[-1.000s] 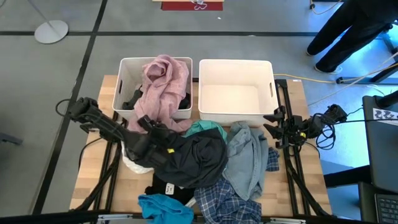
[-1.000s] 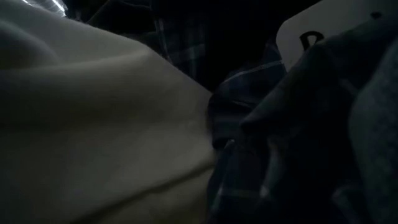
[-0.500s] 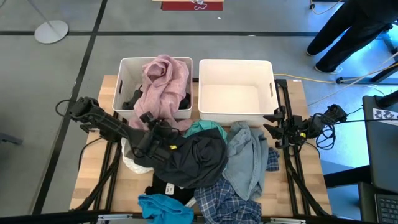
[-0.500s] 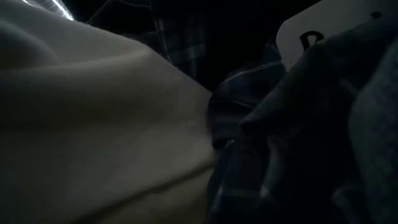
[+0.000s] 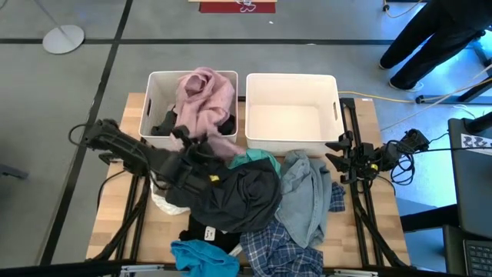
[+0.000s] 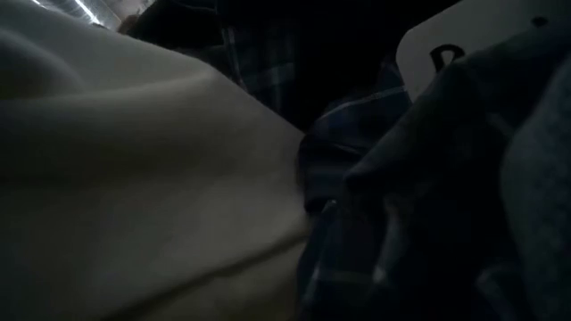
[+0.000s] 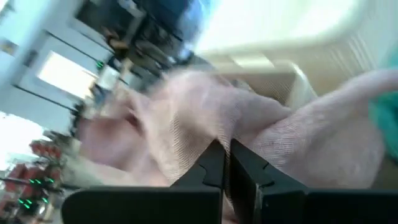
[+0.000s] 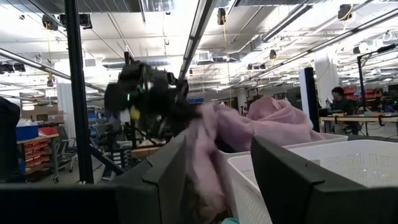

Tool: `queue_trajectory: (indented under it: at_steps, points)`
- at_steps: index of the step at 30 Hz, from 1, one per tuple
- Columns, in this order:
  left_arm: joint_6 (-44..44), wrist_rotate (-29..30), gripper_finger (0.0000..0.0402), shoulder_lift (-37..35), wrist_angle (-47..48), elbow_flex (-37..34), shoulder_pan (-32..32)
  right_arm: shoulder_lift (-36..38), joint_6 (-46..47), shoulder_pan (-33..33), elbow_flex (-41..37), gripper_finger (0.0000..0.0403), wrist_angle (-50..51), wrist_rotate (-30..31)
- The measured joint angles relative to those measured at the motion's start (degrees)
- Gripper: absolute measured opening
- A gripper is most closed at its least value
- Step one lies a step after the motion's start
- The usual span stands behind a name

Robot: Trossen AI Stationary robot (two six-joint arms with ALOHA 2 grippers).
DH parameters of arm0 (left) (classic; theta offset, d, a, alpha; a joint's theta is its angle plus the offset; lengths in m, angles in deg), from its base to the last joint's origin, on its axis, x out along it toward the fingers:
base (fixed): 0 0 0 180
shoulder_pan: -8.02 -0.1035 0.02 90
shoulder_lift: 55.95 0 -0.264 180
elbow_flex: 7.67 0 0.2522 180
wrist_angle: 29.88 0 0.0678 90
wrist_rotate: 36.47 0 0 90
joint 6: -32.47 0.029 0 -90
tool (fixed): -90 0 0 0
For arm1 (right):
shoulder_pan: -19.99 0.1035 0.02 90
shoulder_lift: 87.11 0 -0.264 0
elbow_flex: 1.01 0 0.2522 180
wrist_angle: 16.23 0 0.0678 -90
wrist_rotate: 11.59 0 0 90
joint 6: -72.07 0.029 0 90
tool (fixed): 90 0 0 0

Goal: Sort clothes
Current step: Put the pink shirt into the left white bin

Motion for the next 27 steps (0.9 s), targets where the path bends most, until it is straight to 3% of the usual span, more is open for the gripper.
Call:
queue_trajectory:
  at_steps: [7, 13, 19, 27]
  points:
    - [14.3, 13.0, 0.0002, -4.0, 0.2, 13.1, -6.1, 0.0, 0.0, 0.0, 0.0, 0.0182, 0.0, 0.0]
    - [17.2, 15.6, 0.0002, -10.1, 0.5, 15.8, -15.2, 0.0, 0.0, 0.0, 0.0, 0.0182, 0.3, 0.3]
    - [10.2, 8.9, 0.0002, -14.4, 0.6, 10.8, -24.6, 0.0, -0.2, 0.0, 0.0, 0.0182, 0.3, 0.4]
    - [9.5, -4.4, 0.0002, -14.0, -4.5, -1.8, -31.6, 0.0, -0.4, 0.0, 0.0, 0.0182, -0.2, 0.4]
